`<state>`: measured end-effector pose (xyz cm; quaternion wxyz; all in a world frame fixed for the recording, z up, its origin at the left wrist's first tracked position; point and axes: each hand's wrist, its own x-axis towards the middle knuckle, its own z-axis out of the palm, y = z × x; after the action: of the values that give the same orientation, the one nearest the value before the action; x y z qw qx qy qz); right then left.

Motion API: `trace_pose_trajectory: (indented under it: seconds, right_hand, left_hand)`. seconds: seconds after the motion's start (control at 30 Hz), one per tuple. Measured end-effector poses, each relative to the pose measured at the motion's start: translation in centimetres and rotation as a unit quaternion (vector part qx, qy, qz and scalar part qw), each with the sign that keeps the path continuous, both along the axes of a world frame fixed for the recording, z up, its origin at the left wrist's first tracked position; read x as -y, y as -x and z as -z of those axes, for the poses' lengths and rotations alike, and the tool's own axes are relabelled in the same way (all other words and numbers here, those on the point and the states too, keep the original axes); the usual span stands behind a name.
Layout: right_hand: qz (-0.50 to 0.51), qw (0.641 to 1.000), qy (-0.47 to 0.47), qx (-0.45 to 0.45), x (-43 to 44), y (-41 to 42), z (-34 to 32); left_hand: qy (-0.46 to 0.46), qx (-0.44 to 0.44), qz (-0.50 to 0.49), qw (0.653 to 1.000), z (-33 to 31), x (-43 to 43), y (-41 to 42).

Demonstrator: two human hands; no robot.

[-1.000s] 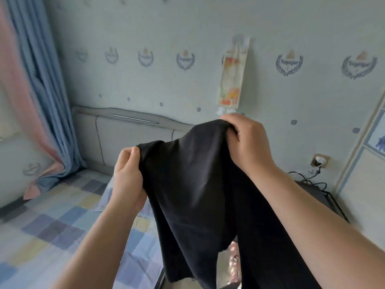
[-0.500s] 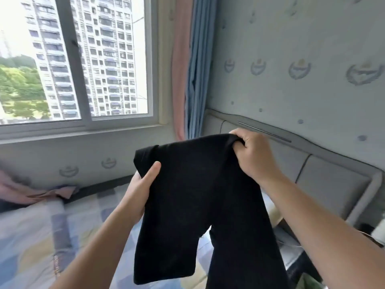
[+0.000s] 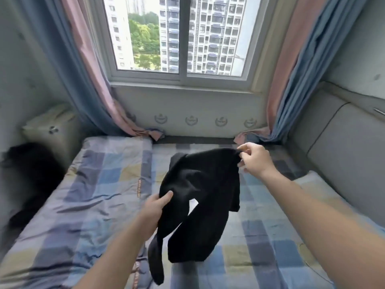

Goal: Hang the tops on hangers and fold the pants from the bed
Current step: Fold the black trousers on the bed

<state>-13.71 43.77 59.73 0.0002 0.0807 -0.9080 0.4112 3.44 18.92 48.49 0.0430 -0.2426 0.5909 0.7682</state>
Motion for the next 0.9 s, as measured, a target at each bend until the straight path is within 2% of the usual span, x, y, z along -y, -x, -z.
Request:
trace_pose_trajectory:
  seconds: [0.1,0.23,0.33,0.47,0.53,0.6,0.73,0.9]
  right_hand:
    - [-0.062,0.995,0.012,0.076,-0.9,-0.3,4.3]
    - [-0.146,0.964,0.068,0.212,-2.9,-3.8,10.5]
    - [-0.192,0.928,0.062,0.312,-4.7,-6.9,14.8]
    - [-0.235,0.881,0.053,0.408,-5.7,-9.8,18.5]
    - [-0.257,0.877,0.056,0.403,-5.1,-11.1,19.5]
    - [-0.240,0.898,0.052,0.365,-4.1,-12.0,20.4]
    - [-0.169,0.946,0.017,0.276,-3.3,-11.0,21.2]
    - [-0.052,0.963,-0.040,0.263,-4.6,-9.4,21.4]
  left_hand:
    - [-0.004,0.017,-0.095,0.995,-1.1,-1.2,1.7]
    - [0.027,0.087,-0.105,0.990,0.4,-5.7,3.5]
    - [-0.060,0.114,-0.114,0.985,1.8,-9.2,3.5]
    - [-0.159,0.076,-0.136,0.975,1.5,-10.7,2.5]
    - [-0.191,0.069,-0.131,0.970,0.9,-11.3,1.8]
    - [-0.218,0.071,-0.131,0.964,0.4,-12.0,1.4]
    - [-0.273,0.046,-0.143,0.950,-0.5,-12.9,1.8]
    - [-0.303,0.016,-0.166,0.938,-1.7,-12.1,3.1]
